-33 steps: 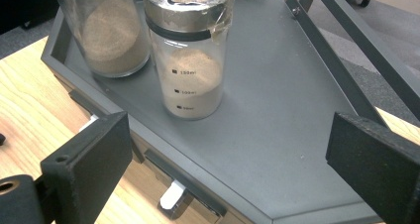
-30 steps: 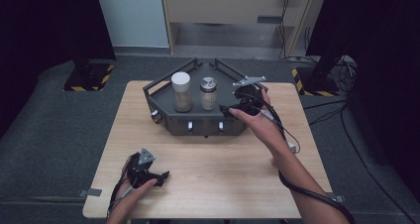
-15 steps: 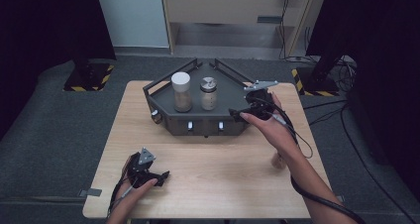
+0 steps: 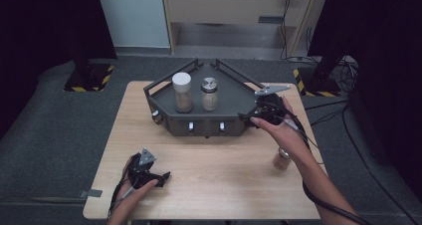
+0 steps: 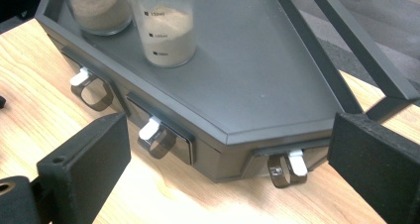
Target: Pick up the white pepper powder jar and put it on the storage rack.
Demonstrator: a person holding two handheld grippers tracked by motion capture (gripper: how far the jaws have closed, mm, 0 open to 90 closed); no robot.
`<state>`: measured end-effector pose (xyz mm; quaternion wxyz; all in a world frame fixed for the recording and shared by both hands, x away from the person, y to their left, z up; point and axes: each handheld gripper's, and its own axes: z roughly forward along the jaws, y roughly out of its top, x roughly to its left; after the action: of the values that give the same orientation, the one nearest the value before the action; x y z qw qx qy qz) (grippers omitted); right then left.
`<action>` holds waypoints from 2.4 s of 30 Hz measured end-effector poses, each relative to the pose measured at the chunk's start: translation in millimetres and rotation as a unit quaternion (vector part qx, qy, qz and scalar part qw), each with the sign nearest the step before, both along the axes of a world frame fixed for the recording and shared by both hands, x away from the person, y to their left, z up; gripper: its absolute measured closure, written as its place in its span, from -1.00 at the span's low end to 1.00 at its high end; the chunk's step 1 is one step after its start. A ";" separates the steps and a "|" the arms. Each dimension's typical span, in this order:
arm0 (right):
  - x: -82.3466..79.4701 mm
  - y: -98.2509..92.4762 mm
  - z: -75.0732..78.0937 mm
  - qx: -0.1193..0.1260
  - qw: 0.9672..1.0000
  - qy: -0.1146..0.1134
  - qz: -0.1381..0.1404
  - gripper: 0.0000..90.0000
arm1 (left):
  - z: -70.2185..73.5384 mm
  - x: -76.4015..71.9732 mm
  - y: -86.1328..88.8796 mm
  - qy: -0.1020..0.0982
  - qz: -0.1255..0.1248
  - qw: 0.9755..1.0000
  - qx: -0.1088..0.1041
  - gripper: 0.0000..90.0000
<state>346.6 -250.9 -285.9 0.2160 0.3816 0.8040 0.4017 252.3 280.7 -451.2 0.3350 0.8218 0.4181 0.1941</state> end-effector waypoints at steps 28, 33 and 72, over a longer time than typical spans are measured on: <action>-24.5 -34.4 -4.1 -0.008 1.000 0.003 -0.010 -0.93 | -0.2 -0.3 -0.5 0.000 0.002 1.000 -0.001 -1.00; -26.9 -38.8 -6.1 -0.005 1.000 0.003 -0.012 -0.93 | -0.3 -0.4 -0.5 -0.001 0.002 1.000 -0.001 -1.00; -58.5 -80.4 -46.4 -0.025 0.999 0.014 -0.043 -0.93 | -0.3 -0.5 -0.7 -0.001 0.002 1.000 -0.001 -1.00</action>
<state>288.1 -331.2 -332.4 0.2310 0.4157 0.7999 0.3662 251.7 280.0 -451.5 0.3354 0.8204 0.4200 0.1953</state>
